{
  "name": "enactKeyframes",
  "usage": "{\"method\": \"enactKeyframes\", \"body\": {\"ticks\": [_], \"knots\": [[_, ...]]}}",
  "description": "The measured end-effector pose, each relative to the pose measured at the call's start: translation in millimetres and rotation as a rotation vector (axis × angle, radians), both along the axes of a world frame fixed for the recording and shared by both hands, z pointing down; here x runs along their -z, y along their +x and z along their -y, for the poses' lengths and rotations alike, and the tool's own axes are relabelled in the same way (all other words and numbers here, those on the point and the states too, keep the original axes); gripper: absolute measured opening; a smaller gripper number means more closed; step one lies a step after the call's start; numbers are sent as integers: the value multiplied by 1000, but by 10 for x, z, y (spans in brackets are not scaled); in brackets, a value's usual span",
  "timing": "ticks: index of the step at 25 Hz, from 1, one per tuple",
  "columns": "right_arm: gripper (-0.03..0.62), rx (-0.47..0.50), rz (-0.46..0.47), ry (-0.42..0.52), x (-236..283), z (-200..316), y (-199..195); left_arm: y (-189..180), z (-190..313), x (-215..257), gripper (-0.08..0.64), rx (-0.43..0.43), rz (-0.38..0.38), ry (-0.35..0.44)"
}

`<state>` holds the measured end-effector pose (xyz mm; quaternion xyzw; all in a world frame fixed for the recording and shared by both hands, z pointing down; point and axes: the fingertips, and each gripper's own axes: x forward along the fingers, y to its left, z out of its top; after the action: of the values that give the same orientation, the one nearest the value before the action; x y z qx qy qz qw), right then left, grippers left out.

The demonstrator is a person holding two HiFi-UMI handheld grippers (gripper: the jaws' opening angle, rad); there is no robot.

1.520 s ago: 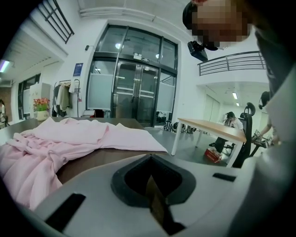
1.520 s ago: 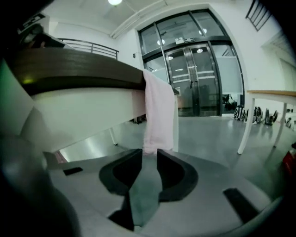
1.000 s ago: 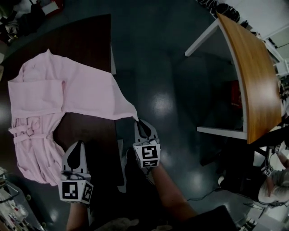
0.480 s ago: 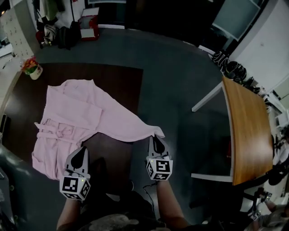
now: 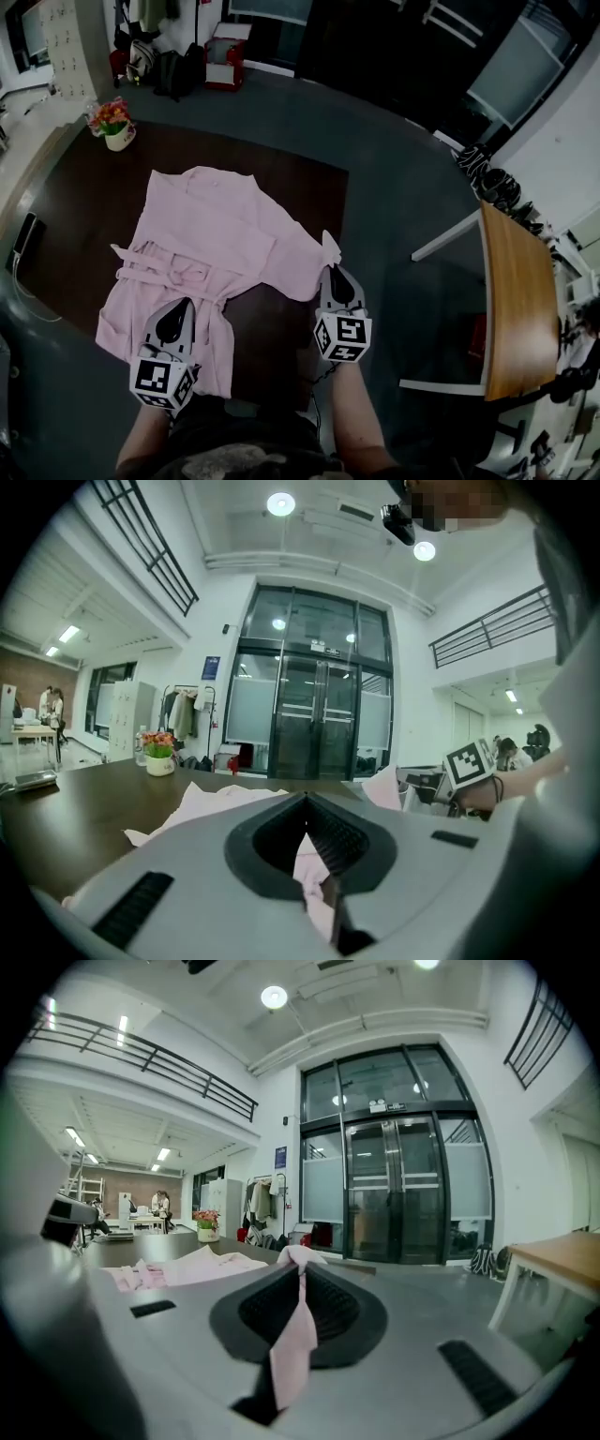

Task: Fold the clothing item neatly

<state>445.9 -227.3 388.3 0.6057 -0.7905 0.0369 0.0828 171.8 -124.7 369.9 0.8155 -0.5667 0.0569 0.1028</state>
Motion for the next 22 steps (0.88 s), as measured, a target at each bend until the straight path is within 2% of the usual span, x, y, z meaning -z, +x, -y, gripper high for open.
{"method": "enactKeyframes", "body": {"ticks": [6,9,14,18,22], "knots": [[12,-28,-79,-84,-282,44,-629,-574,90,-114,9,-68,4,-14],[12,-72,-103,-106,-367,30,-798,-855,142,-161,9,-98,1,-27],[12,-143,-111,-92,-285,23,-945,-1204,239,-158,9,-136,14,-23],[12,-146,-116,-103,-291,-45,-1074,-1348,274,-189,9,-127,8,-33],[12,-145,-88,-109,-348,-80,-1107,-1280,277,-186,9,-120,-2,-34]]}}
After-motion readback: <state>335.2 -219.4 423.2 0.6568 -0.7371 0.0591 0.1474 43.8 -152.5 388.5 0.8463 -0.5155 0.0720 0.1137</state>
